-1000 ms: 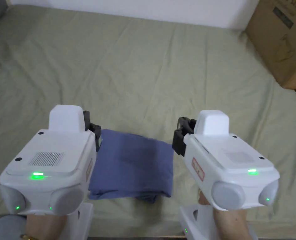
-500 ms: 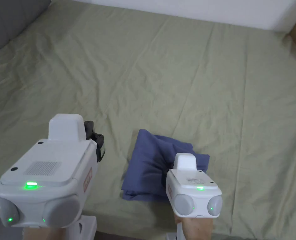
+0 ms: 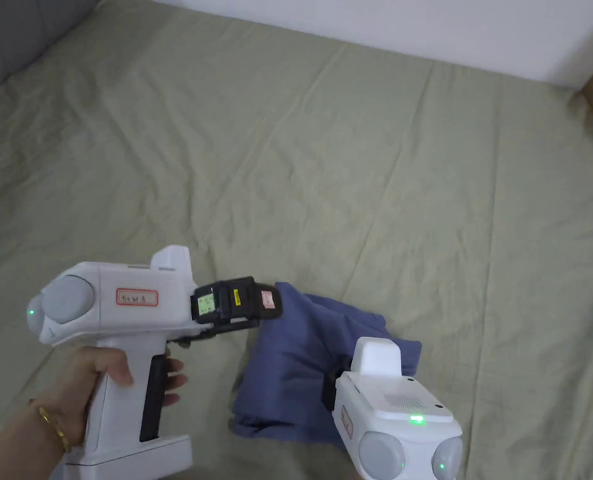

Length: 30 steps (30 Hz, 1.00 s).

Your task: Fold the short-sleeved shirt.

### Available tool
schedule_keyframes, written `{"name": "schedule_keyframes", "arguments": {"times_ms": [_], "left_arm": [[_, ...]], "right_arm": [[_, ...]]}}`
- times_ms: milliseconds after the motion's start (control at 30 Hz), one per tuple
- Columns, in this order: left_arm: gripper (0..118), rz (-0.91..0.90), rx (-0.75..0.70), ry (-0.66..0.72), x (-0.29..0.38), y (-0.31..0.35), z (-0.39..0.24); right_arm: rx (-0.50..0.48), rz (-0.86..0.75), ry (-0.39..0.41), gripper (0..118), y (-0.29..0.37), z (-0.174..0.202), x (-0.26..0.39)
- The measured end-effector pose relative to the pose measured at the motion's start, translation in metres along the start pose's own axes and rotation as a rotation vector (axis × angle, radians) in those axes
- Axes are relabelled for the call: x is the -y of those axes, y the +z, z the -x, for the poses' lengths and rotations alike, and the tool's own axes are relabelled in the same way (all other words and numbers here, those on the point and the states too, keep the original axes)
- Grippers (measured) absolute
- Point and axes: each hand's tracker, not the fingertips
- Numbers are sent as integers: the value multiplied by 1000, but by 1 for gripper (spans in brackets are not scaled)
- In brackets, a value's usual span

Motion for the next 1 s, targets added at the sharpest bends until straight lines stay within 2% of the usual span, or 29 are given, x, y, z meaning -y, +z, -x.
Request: {"name": "schedule_keyframes", "arguments": {"times_ms": [100,267,333,367,400,467,500,567,600,667,767,867,933,1000], "left_arm": [[118,110,10,31,-2,-20,24],[118,192,43,36,-6,-45,25],[118,238,103,31,-10,-56,24],[115,255,108,33,-11,-62,23],[108,278,117,37,-8,-69,17],[84,306,129,34,-7,-83,12],[73,317,83,12,-5,-90,9],[27,303,10,-36,-10,-94,16],[27,285,-58,-16,-11,-94,16],[24,283,-19,129,-11,-93,20],[23,276,-133,74,-10,-92,-3],[20,295,-201,137,-20,-83,-21],[20,273,-200,63,-22,-66,-48],[20,255,-265,-38,-28,-43,-65]], "right_arm": [[-4,1,-14,0,0,-1,0],[-14,1,-21,0,0,-3,-1],[-25,5,-46,0,-1,-7,-1],[-30,8,-55,0,-1,-8,-2],[-37,10,-64,0,-1,-10,-2],[-52,17,-87,0,-1,-14,-4],[-60,21,-100,0,-1,-16,-5],[-84,32,-137,0,1,-23,-10],[-97,37,-171,0,5,-27,-13],[-107,13,-185,0,18,-34,-21],[-85,-94,-146,0,49,-46,-40],[-77,-185,-156,0,83,-63,-58],[-76,-243,-156,0,105,-73,-68],[-47,-294,-136,0,123,-77,-75]]}}
